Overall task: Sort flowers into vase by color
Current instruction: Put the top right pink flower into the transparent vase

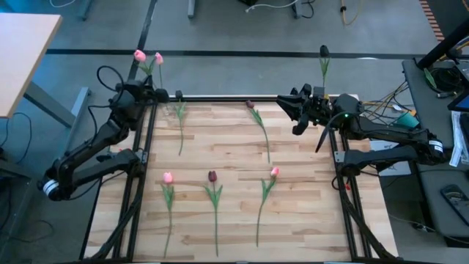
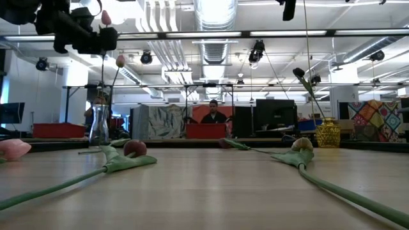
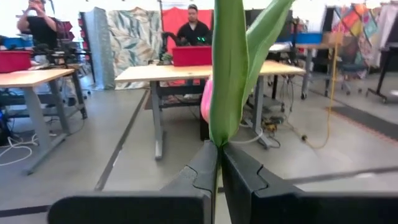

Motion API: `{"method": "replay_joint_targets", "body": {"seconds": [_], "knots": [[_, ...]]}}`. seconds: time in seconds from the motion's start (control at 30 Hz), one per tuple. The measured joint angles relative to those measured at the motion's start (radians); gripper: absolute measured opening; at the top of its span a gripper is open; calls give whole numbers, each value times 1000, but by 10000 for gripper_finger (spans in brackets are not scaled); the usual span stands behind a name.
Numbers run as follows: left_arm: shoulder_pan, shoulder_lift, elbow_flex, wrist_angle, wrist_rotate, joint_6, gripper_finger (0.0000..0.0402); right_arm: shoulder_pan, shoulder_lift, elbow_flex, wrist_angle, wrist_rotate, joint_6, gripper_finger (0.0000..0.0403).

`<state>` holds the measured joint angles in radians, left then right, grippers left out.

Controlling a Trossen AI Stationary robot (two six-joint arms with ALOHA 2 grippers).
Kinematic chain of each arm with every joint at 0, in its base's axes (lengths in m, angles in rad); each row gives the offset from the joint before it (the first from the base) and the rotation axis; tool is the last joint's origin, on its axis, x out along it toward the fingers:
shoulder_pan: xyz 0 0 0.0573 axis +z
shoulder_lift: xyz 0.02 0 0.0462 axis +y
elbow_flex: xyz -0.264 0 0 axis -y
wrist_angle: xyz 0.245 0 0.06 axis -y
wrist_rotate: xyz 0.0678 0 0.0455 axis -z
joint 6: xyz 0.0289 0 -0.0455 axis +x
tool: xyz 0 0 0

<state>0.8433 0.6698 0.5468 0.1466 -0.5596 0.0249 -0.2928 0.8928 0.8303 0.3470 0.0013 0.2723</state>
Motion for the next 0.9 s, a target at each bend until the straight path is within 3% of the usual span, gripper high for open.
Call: {"method": "replay_joint_targets", "body": {"seconds": [0.57,0.9], "knots": [[0,22,0,-70,-37,69,0,0,0,0,1,0,-3,77],[-9,16,2,-184,13,119,0,0,0,0,1,0,-3,71]]}}
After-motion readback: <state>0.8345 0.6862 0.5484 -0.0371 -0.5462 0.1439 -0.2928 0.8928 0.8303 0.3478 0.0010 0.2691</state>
